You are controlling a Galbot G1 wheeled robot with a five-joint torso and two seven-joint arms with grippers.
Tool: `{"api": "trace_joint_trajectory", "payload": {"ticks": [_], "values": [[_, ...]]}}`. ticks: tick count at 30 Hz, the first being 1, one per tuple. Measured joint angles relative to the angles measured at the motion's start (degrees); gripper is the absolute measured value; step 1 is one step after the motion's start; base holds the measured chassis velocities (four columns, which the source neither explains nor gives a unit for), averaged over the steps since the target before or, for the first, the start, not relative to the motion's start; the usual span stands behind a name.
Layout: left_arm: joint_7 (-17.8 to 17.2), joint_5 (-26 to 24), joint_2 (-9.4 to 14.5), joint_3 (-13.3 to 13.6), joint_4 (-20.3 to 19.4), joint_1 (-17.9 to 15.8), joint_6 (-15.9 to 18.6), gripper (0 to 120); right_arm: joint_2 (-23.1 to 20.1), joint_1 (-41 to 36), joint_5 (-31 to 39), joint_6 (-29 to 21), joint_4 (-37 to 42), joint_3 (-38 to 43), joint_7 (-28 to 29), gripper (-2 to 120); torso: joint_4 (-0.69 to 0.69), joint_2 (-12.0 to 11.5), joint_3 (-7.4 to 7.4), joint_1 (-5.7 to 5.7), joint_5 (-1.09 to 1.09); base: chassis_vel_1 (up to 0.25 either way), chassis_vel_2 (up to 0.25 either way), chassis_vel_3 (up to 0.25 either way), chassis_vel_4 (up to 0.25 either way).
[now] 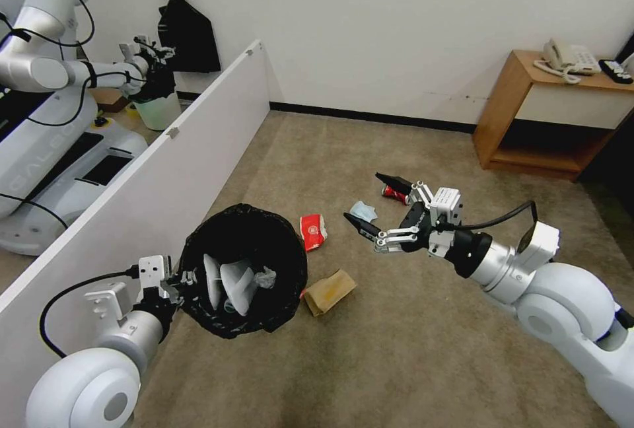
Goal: Pick up the trash bin and place the garbage on the floor into it.
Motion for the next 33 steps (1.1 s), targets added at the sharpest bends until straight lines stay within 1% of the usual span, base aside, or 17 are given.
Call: {"api": "trace_joint_trajectory", "payload": {"ticks": [3,9,19,23,29,30,33], "values": [[0.7,1.3,-0.5,-0.2,-0.2,0.5,0.0,0,0.1,0.1,0.0,0.0,0.1,-0.1,-0.1,100,0.00,0.0,0.00,0.00,0.00,0.000,0.000,0.000,0.000],[1.0,1.4,-1.1,-0.3,-0.6,0.8,0.0,0,0.3,0.4,0.0,-0.2,0.2,-0.3,-0.4,100,0.00,0.0,0.00,0.00,0.00,0.000,0.000,0.000,0.000],[2.0,1.7,-1.1,-0.8,-0.7,1.0,0.0,0,0.4,0.3,-0.1,-0.3,0.2,-0.4,-0.6,100,-0.01,0.0,0.00,0.00,0.00,0.000,0.000,0.000,0.000],[2.4,2.7,-1.3,-0.6,-0.7,0.9,0.0,0,0.5,0.3,-0.1,-0.3,0.2,-0.4,-0.6,100,-0.01,0.0,0.00,0.00,0.00,0.036,0.036,0.040,0.034],[2.9,3.9,-1.6,-0.3,-0.6,0.9,0.0,0,0.4,0.4,-0.1,-0.3,0.2,-0.4,-0.7,100,0.03,0.0,0.00,0.00,-0.01,0.045,0.042,0.052,0.044],[3.2,4.3,-1.8,-0.1,-0.6,0.9,0.0,0,0.3,0.4,0.0,-0.3,0.2,-0.4,-0.7,100,-0.02,0.0,0.00,0.00,0.00,0.000,0.000,0.000,0.000],[3.8,4.9,-2.2,0.2,-0.5,0.9,0.0,0,0.2,0.5,0.2,-0.2,0.2,-0.3,-0.8,100,-0.05,0.0,0.00,0.00,0.00,0.000,0.000,0.000,0.000]]}}
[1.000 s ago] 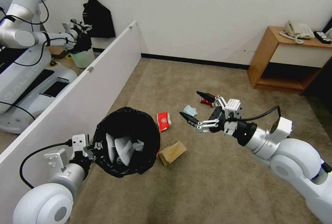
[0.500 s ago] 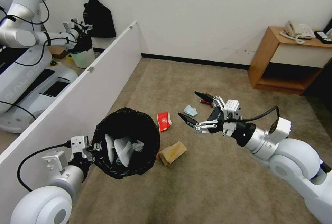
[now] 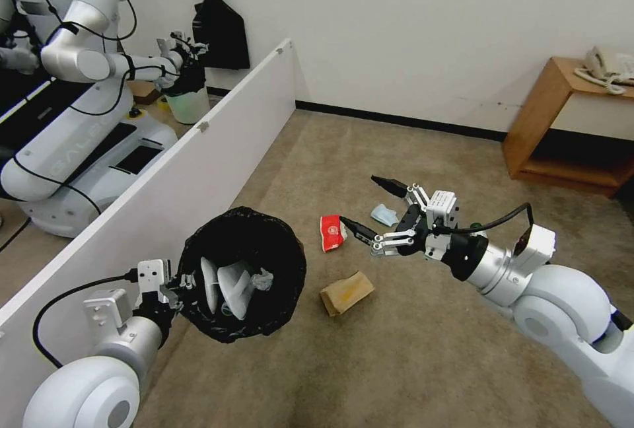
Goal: Pick up the trash bin and place the garbage on the floor into it.
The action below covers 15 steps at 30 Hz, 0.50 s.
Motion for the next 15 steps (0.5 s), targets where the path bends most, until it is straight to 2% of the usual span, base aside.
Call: {"api": "trace_joint_trajectory", "payload": {"ticks": [3,15], "values": [[0.3,0.5,-0.2,0.1,0.0,0.1,0.0,0,0.0,0.2,0.1,0.1,-0.1,0.0,0.0,100,0.04,0.0,0.00,0.00,0.00,0.000,0.000,0.000,0.000],[0.6,0.8,-0.1,0.2,-0.1,0.0,0.0,0,-0.4,1.2,0.4,0.3,-0.9,-0.3,0.0,100,0.03,0.0,0.00,0.00,0.00,0.000,0.000,0.000,0.000]]}}
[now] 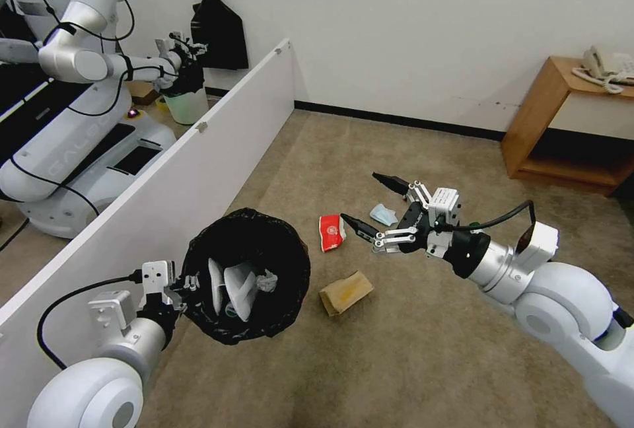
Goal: Pick up the trash bin and place the garbage on the floor into it.
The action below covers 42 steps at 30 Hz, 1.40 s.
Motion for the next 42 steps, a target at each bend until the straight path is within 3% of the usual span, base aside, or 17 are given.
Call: {"api": "trace_joint_trajectory", "payload": {"ticks": [12,14,19,29,42], "values": [[0.0,-0.8,0.7,-0.2,0.9,-0.6,0.0,0,-3.4,6.0,0.4,-1.0,-6.6,-4.7,-2.3,100,0.01,0.0,0.00,0.00,0.00,0.000,0.000,0.000,0.000],[-0.7,-2.8,2.6,1.0,2.4,-2.8,0.0,0,-5.7,7.2,0.4,-1.1,-9.3,-5.7,-2.8,100,0.00,0.0,0.00,0.00,0.00,0.000,0.000,0.000,0.000],[-1.1,-4.5,4.6,2.2,3.8,-4.4,0.0,0,-7.0,8.1,0.2,-1.2,-12.1,-6.7,-3.1,100,-0.01,0.0,0.00,0.00,0.01,0.000,0.000,0.000,0.000],[-1.8,-7.8,7.3,2.9,5.7,-5.9,0.0,0,-4.3,8.1,-1.3,-0.7,-15.5,-8.9,-2.2,100,0.02,0.0,0.00,0.00,0.00,0.000,0.000,0.000,0.000],[-1.9,-8.4,7.5,5.0,7.7,-7.6,0.0,0,-3.9,8.5,-0.5,-1.2,-16.2,-8.5,-3.8,100,0.00,0.0,-0.01,0.00,-0.01,-0.005,0.003,0.004,-0.002]]}}
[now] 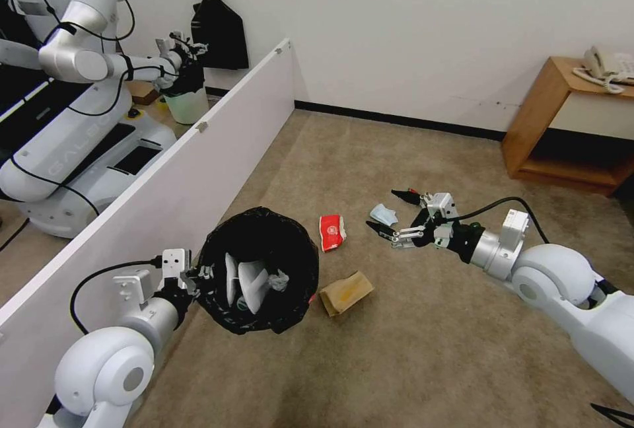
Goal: Pick up the trash bin and place the garbage on the floor into it.
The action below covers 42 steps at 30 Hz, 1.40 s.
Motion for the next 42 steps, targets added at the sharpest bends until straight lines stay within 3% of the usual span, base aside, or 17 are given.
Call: {"api": "trace_joint_trajectory", "payload": {"ticks": [30,39,42], "values": [[-0.1,0.4,0.2,-0.1,-2.1,1.3,-0.1,0,-1.3,1.5,-1.3,4.8,-2.1,-2.8,-1.3,100,0.01,0.0,0.00,0.01,0.01,-0.028,0.030,0.028,-0.030],[0.3,2.6,-1.0,-0.4,-1.9,1.4,-0.1,0,-2.3,6.3,-4.3,5.6,-6.5,-9.0,-1.8,100,0.00,0.0,0.00,0.00,0.01,0.000,0.000,0.000,0.000],[0.7,3.3,-1.7,-0.5,-1.6,0.8,0.0,0,-1.0,13.2,-6.0,6.2,-10.7,-16.3,-2.2,100,0.01,0.0,0.01,0.00,-0.01,0.000,0.000,0.000,0.000]]}}
